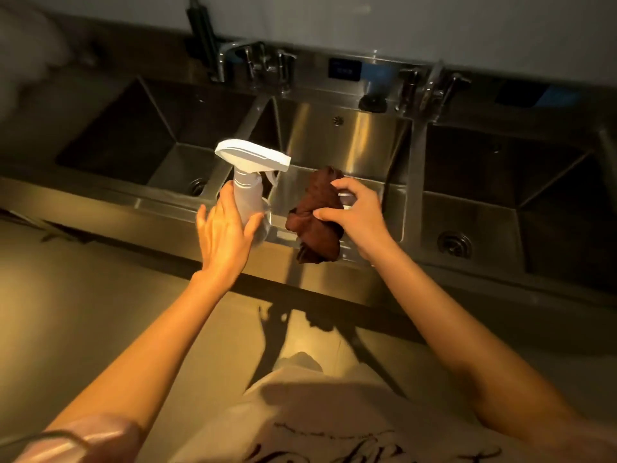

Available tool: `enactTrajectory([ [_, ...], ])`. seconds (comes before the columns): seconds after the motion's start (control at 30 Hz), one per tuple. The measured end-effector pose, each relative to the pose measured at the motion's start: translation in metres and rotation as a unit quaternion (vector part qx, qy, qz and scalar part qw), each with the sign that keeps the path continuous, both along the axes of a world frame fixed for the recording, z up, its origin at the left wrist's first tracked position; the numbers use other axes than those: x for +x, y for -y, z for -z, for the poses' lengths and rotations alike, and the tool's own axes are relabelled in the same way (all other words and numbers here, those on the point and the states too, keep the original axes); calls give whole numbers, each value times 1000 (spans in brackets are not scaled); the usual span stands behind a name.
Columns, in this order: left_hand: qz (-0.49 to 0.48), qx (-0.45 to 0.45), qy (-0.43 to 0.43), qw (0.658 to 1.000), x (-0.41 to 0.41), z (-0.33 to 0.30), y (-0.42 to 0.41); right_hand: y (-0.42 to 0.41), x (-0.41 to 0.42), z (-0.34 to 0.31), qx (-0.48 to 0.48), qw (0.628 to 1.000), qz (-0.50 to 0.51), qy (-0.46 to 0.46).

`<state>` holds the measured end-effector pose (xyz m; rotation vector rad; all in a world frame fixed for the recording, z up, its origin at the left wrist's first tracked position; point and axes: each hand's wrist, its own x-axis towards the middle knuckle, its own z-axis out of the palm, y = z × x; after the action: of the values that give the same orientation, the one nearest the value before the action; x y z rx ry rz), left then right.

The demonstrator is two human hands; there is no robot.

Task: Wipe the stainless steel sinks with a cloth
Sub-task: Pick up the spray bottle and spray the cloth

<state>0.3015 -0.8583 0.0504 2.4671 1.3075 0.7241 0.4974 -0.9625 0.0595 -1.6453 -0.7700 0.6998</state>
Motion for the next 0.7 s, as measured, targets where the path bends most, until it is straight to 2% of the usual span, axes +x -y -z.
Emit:
enactTrajectory([
  [0.37,-121,-18,-3,992,-122,14,-75,-143,-106,2,-9,992,-126,24],
  [0.7,-234,-48,-1,971,-168,18,-138,-242,-148,10,-27,977,-211,22],
])
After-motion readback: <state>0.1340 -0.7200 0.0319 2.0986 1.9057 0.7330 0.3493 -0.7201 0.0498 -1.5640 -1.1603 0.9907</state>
